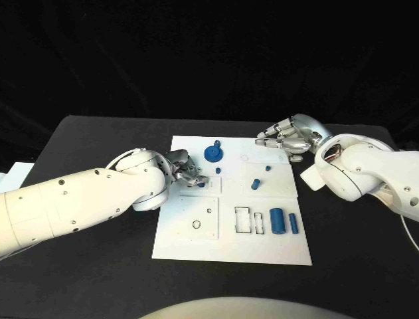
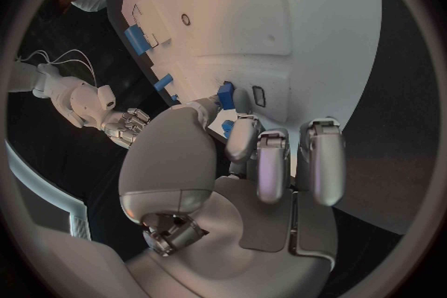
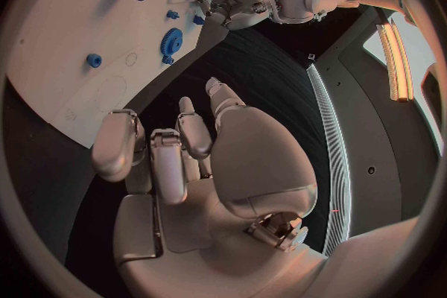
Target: Assemble the parts on the task board
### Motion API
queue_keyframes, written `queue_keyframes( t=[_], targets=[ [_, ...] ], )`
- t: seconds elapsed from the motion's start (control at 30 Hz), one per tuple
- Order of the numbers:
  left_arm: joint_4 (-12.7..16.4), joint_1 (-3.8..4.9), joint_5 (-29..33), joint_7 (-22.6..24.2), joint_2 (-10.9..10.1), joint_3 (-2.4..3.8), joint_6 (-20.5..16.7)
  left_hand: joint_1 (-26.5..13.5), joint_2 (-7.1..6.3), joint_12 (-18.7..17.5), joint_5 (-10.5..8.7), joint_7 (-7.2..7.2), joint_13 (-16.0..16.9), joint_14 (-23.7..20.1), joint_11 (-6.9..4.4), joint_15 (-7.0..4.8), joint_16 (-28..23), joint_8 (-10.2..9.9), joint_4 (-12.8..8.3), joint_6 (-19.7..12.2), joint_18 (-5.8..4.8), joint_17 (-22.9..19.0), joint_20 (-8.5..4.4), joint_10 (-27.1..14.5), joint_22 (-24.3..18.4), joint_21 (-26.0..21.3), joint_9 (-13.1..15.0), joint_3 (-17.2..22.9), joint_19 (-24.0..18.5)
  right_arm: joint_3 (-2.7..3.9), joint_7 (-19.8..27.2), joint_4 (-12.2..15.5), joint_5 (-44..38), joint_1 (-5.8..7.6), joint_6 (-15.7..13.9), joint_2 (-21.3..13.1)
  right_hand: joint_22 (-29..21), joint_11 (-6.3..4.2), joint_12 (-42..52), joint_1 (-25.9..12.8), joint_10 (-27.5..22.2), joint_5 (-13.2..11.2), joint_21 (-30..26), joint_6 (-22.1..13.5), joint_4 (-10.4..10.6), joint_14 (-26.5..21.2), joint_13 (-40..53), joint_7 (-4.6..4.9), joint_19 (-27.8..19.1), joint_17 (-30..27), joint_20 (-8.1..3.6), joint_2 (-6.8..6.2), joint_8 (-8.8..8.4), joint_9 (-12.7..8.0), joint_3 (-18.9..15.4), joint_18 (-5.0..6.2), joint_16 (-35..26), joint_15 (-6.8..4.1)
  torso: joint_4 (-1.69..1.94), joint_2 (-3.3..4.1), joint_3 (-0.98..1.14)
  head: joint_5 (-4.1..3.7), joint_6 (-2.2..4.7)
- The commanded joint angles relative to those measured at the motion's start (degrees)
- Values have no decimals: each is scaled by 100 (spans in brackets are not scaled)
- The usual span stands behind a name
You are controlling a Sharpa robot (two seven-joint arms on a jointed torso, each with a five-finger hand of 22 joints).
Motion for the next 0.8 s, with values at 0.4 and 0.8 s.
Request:
queue_keyframes(
  t=[0.4,0.8],
  targets=[
    [-20,-27,85,-293,49,-27,178,-479,140,64,26,-7,36,592,-18,-53,14,67,146,88,-87,1509,-67,63,988,52,117,-619,298,-1,28,-4,-16,-7,48,1,-39,11,-33,-41,-47,85,-50,-29,73,473,-20,10,-55,950,-1,24,9,7,-35,96,-30,-26,-1,-5,-1,-22,-4],
    [-24,-21,87,-338,72,-23,139,-571,186,88,29,-20,65,592,-27,-60,14,90,149,112,-95,1509,-73,81,1020,72,157,-723,315,-1,57,-23,3,-26,14,15,-59,16,-40,-56,-56,127,-62,-52,105,469,-29,16,-64,937,1,38,0,5,-53,99,-39,-23,-4,-5,-4,-22,4]
  ],
)
